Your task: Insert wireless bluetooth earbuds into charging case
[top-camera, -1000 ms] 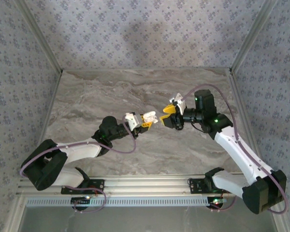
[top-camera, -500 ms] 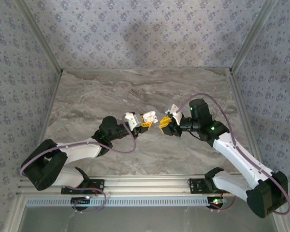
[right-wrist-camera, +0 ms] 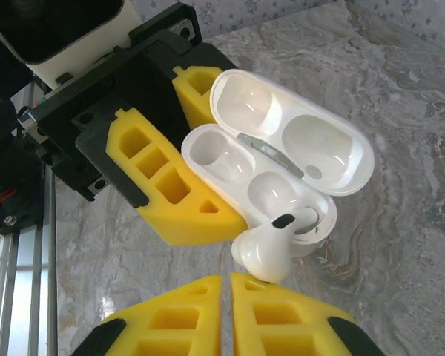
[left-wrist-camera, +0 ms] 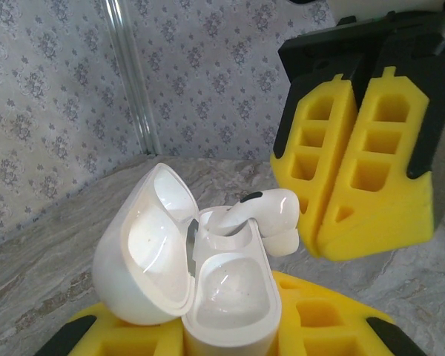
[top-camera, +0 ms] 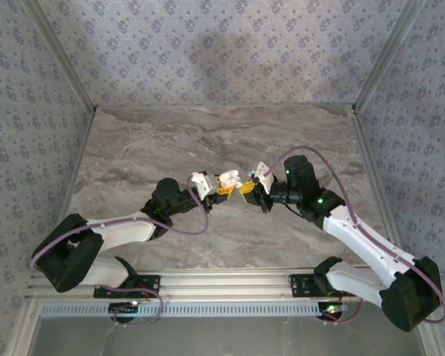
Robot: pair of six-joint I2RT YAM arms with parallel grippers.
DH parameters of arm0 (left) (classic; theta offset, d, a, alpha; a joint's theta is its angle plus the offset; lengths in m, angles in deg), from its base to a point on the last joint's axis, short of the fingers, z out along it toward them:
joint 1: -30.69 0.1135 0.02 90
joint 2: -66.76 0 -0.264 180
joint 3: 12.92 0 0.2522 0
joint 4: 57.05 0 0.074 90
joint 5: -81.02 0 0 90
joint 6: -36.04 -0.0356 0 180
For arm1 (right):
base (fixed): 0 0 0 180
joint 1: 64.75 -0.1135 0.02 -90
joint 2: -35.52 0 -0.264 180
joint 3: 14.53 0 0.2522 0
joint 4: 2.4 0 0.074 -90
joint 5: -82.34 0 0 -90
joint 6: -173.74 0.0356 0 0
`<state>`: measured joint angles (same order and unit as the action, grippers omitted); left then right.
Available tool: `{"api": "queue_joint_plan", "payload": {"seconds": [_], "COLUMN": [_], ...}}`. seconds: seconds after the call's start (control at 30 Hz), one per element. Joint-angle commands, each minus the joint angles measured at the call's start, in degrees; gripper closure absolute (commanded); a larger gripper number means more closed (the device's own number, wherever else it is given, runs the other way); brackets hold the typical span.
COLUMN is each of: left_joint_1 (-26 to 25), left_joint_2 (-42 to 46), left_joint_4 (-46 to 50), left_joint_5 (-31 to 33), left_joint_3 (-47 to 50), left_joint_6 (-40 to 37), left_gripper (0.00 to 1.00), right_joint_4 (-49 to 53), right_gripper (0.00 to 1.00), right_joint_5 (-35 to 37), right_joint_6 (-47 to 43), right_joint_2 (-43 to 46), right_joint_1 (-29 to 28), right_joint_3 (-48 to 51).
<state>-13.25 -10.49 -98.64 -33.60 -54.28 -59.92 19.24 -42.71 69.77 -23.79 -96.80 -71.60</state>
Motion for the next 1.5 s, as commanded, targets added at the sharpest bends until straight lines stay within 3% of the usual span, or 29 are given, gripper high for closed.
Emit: {"api": "queue_joint_plan", "payload": {"seconds": [0.0,0.53,1.47], "left_joint_1": [-0.2,-0.2,-0.2], "left_joint_2": [0.9,0.9,0.6], "left_joint_4": [-2.2,-2.0,0.3], "left_joint_5": [-0.3,-0.4,0.0], "left_joint_3": [-2.2,-2.4,-3.1], "left_joint_6": [0.6,0.9,1.6], "left_gripper": [0.87,0.87,0.87], "right_joint_4": [-2.0,-4.5,-9.1], "right_gripper": [0.91,0.94,0.79], "right_joint_5": [1.0,2.1,4.5], "right_joint_6": [0.4,1.7,7.0], "right_joint_2": [-0.1,-1.9,-4.7], "right_joint_1": [-0.5,-1.3,-1.6], "right_joint_3": [0.1,-0.6,-1.2]}}
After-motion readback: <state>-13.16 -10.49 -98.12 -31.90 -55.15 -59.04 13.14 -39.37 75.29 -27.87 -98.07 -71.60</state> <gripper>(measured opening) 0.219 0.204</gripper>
